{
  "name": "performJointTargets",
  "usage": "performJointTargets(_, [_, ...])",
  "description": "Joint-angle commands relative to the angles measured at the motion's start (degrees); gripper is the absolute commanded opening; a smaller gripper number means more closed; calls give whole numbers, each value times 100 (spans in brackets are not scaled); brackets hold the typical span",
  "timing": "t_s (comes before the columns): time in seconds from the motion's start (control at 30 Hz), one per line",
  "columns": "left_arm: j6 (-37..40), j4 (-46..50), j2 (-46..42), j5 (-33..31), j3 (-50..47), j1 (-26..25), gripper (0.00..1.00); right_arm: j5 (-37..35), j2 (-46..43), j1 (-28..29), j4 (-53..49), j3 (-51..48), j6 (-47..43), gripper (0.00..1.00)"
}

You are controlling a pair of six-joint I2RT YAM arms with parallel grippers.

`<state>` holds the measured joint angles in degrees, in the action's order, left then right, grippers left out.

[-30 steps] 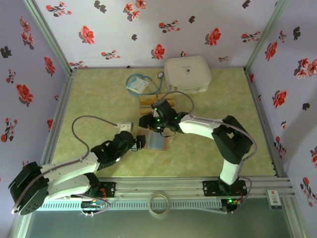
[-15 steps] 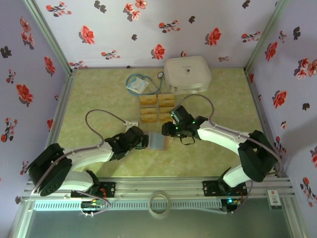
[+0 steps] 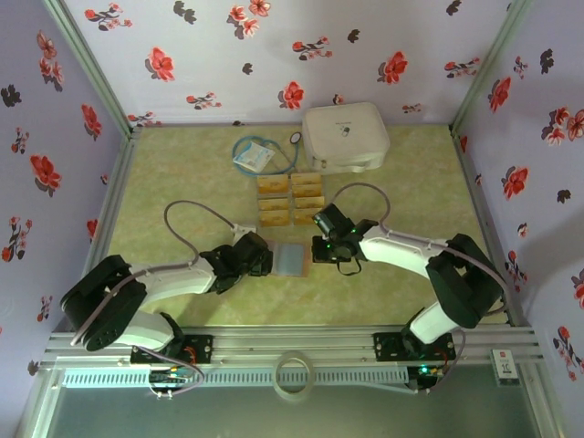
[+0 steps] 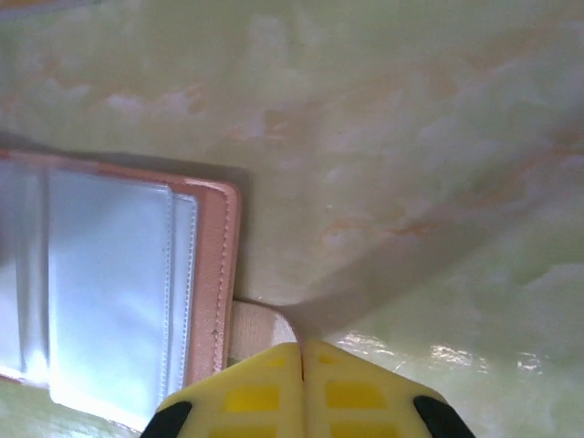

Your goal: Put the credit cards into the card holder

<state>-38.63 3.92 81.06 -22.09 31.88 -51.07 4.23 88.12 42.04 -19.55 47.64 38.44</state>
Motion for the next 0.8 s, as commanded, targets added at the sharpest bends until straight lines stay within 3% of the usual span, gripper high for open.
performJointTargets(0.0, [-50,5,174,-136,37,60,89,-142,-20,-218,87,-35,-120,0])
performJointTargets(0.57, [41,-199,614,-107,258,97,90,-168,-75,-617,236,-407,-107,0])
performJointTargets(0.77, [-139,-71,230,-24,253,106,97,67,-196,-640,63,-200,-277,31])
